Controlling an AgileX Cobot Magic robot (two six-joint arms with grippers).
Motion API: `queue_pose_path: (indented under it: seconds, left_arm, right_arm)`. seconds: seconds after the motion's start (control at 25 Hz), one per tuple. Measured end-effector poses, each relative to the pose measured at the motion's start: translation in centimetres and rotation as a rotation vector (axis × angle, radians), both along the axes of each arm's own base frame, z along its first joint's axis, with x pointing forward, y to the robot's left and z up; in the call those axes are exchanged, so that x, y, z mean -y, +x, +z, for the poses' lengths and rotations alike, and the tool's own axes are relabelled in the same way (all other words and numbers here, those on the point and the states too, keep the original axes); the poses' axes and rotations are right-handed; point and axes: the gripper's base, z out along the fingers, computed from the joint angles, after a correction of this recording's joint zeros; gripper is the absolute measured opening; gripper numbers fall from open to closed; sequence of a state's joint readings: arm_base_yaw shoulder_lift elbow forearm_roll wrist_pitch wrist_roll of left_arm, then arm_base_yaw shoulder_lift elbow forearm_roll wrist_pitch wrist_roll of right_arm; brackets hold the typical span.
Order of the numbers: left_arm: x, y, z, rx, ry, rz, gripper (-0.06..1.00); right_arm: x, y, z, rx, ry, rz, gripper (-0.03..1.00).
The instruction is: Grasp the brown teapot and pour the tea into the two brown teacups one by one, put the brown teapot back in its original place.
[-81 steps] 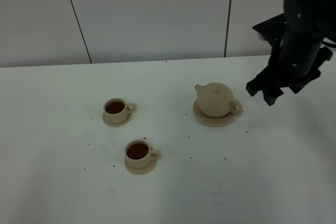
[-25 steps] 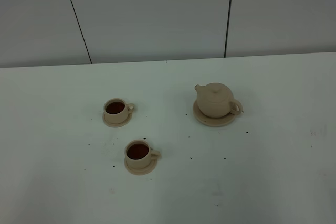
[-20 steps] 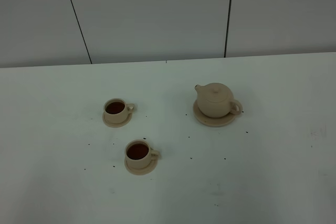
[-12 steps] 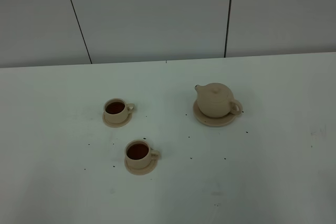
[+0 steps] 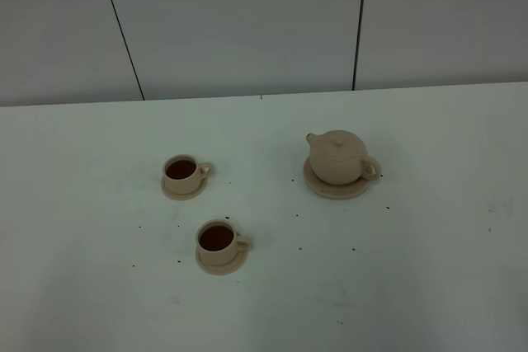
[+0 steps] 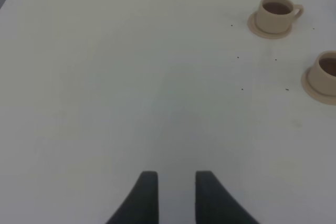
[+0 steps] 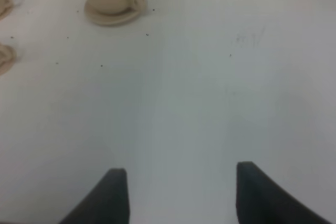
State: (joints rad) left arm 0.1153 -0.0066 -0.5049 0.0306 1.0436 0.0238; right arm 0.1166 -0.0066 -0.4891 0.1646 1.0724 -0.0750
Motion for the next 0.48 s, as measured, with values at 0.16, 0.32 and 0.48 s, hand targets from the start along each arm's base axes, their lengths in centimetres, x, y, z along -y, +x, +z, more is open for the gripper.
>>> queue_pose_path:
  seconds: [0.16,0.32,0.48]
  left_arm:
    - [0.0,0.0,0.0,0.0,0.0,0.0,0.24]
    - [0.0,0.0,0.0,0.0,0.001,0.0,0.24]
    - [0.0,0.0,0.0,0.0,0.001,0.0,0.24]
  right_arm:
    - [0.0,0.0,0.0,0.0,0.001,0.0,0.44]
    - [-0.07,-0.01,0.01,-0.002,0.012,0.002,0.43]
    - [-0.08,-0.02,0.01,-0.005,0.021,-0.001,0.42]
